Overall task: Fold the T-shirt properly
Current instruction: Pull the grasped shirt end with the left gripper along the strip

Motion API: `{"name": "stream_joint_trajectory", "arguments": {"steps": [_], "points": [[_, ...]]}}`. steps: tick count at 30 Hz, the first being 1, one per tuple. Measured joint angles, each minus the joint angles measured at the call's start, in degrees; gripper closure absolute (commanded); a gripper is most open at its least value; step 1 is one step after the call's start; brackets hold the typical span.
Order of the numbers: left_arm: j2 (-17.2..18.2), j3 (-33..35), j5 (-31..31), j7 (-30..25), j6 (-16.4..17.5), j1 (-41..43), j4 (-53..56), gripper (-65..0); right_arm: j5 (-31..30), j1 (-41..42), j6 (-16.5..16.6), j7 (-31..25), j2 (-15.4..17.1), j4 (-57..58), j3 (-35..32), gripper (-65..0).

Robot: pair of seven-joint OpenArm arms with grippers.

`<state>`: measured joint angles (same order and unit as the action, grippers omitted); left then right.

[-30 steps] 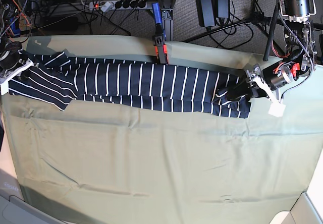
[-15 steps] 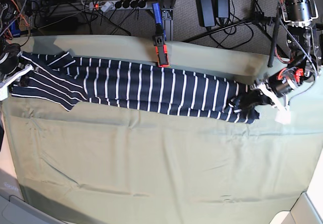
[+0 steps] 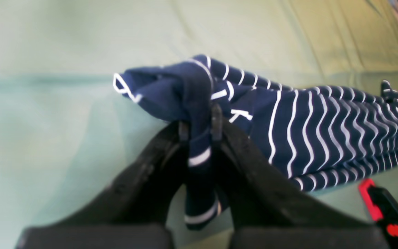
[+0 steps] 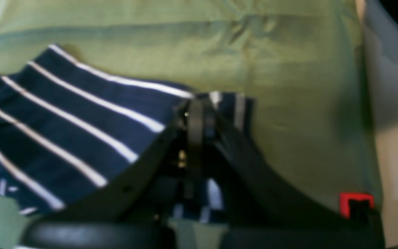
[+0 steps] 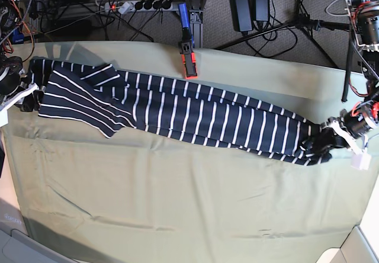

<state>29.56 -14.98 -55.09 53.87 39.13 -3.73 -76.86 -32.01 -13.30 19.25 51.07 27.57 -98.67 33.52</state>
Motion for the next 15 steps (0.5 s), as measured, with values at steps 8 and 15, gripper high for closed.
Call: {"name": "stream_joint_trajectory", "arguments": {"steps": [8,15], "points": [[1.49,-0.35,-1.95,1.09,0.0,0.09,-0.22,0.0,0.0,-0.02,0.0,0.02,0.02,0.0,0.0,0.0],[-4.28,2.84,-4.98,4.17,0.02,3.13,-17.88,0.0,-0.13,0.0,0.0,0.0,-0.02,0.0,0.0,0.0]]}}
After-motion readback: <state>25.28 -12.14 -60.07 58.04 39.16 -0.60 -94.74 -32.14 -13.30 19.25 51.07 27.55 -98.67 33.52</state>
